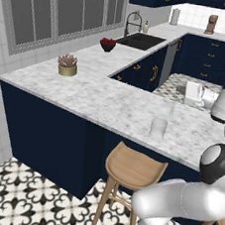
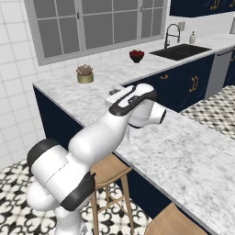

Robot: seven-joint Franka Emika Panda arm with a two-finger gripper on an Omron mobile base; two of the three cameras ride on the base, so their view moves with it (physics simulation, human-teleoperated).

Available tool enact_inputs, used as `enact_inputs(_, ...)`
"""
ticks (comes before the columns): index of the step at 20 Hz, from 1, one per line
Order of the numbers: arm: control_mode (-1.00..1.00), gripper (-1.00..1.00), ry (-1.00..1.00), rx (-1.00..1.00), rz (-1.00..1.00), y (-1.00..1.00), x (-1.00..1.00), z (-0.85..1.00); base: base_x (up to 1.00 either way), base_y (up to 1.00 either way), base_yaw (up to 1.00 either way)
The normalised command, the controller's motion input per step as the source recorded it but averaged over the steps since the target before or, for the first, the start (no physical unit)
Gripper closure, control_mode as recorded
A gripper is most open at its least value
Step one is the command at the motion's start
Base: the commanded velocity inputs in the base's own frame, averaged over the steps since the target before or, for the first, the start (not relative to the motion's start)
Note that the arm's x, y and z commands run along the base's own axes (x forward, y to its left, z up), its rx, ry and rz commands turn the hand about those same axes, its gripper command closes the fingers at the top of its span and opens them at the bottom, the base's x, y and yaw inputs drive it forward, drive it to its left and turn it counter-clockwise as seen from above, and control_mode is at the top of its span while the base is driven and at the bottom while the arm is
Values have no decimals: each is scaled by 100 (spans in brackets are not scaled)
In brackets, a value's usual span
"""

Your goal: Take a straw from the drawer in front and place it inside the glass cup on the dining counter.

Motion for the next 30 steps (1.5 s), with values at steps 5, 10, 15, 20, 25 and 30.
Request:
enact_inputs(5, -100, 100, -3, 0, 2, 1, 1, -34, 0, 0, 0)
enact_inputs(10, -100, 100, 0, 0, 1, 1, 4, -24, 0, 0, 0)
enact_inputs(15, -100, 100, 0, 0, 0, 0, 14, -11, 0, 0, 0)
enact_inputs(20, -100, 100, 0, 0, 0, 0, 1, -20, 0, 0, 0)
enact_inputs(25, -100, 100, 0, 0, 0, 0, 0, -28, 0, 0, 0)
enact_inputs(30, -100, 100, 0, 0, 0, 0, 11, -27, 0, 0, 0)
